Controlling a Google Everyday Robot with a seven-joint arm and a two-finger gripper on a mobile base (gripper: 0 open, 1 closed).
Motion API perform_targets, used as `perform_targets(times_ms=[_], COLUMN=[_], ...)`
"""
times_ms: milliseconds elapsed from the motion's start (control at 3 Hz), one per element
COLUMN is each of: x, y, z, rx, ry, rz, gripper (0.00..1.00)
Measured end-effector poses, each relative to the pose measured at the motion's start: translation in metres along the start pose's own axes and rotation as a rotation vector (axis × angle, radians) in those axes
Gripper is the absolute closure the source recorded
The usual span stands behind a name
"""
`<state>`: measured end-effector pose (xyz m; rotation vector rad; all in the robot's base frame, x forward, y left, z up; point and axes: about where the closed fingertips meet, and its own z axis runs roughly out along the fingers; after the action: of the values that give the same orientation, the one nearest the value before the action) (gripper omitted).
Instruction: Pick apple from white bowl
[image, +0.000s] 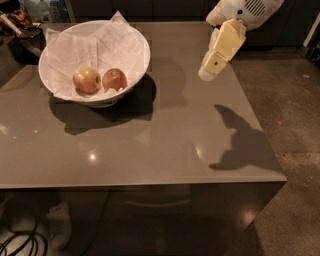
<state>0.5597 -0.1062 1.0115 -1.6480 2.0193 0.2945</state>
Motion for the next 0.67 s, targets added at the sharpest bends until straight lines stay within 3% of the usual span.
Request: perform_targets(times_ms=[333,667], x=[-0.001,-0.021], y=[-0.001,-0.004], z=[0.000,0.013], rx=[0.002,-0.008], ry=[-0.002,-0.059], rz=[-0.001,-0.021], gripper=[0.00,0.00])
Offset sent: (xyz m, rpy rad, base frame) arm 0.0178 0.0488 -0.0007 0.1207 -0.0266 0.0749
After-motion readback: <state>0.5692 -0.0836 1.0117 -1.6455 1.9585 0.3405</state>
